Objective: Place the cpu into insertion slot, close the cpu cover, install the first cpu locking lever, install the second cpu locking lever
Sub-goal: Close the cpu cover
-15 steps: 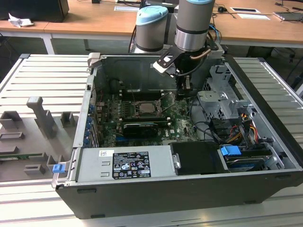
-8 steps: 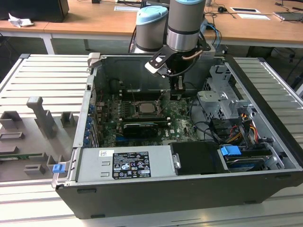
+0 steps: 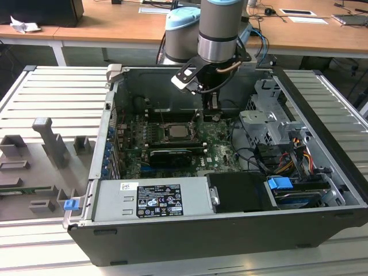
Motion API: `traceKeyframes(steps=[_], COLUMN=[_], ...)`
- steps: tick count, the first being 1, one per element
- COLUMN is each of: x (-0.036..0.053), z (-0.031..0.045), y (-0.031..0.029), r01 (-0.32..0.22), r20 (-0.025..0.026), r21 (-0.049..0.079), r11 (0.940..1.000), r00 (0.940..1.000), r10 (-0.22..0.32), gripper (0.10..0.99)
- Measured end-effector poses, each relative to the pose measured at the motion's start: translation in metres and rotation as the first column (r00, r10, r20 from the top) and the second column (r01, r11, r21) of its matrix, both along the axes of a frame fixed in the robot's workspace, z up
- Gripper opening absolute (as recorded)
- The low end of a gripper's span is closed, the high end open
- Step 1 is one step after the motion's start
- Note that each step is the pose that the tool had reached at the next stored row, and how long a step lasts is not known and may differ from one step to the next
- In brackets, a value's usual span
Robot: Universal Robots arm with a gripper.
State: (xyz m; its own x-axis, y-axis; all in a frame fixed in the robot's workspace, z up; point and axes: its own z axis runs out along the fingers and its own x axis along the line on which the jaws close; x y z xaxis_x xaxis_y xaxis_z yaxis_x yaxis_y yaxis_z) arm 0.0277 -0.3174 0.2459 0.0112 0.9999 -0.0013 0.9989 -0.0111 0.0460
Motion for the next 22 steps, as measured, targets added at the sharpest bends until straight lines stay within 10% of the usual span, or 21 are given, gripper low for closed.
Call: traceKeyframes(steps=[22], x=[-0.0194], z=[-0.0002], y=[0.0001], r01=[0.0], r20=[0.0], r21=[0.0], r11=[1.0], r00=[1.0], r10=[0.0], gripper=[0.106])
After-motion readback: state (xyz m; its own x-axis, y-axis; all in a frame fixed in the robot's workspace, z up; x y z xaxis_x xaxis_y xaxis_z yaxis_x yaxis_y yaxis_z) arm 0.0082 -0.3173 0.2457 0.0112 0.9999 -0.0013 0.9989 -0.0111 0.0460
